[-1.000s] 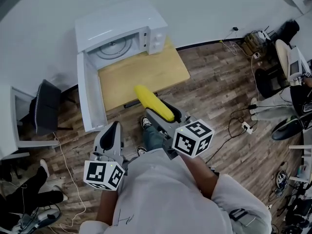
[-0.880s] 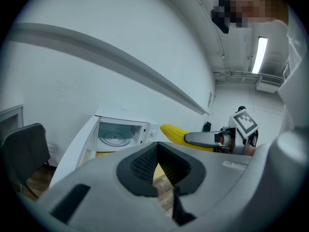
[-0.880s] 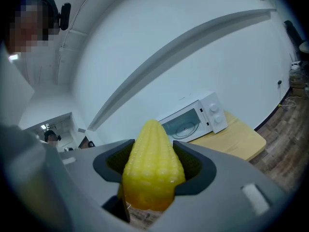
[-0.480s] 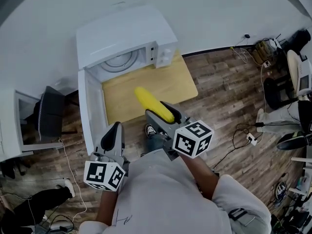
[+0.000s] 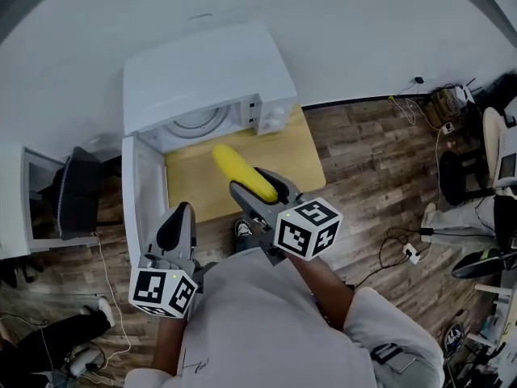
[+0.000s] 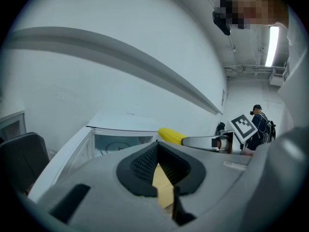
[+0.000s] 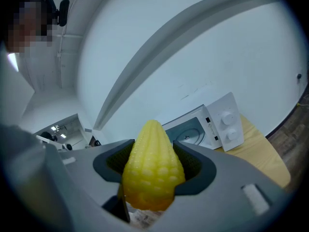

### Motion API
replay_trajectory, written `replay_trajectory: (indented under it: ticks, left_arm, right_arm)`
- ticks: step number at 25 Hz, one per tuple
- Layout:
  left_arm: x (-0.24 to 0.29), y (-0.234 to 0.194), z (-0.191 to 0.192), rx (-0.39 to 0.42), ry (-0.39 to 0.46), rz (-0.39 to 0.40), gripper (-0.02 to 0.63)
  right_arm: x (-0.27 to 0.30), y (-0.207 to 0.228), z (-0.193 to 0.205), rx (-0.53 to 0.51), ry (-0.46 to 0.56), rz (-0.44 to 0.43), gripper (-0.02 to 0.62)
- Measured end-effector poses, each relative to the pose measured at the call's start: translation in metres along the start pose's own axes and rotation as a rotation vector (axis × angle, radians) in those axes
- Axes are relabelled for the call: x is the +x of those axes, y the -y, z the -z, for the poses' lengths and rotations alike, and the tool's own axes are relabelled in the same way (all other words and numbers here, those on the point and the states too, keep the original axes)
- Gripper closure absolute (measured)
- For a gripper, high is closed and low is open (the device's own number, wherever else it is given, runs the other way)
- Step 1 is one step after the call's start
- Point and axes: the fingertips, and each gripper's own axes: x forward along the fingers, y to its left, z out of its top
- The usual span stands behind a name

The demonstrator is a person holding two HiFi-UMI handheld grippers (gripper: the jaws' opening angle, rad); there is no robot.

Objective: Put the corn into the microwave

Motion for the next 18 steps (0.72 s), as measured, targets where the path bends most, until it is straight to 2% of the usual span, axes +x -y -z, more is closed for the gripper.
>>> replay_trajectory:
  ticks: [18]
  left_arm:
    - [0.028,-0.016,-0.001,-0.051,0.045,-0.08,0.614]
  right_arm:
    - [0.043,0.033,0.001,-0.054,-0.078,-0.023,0.331]
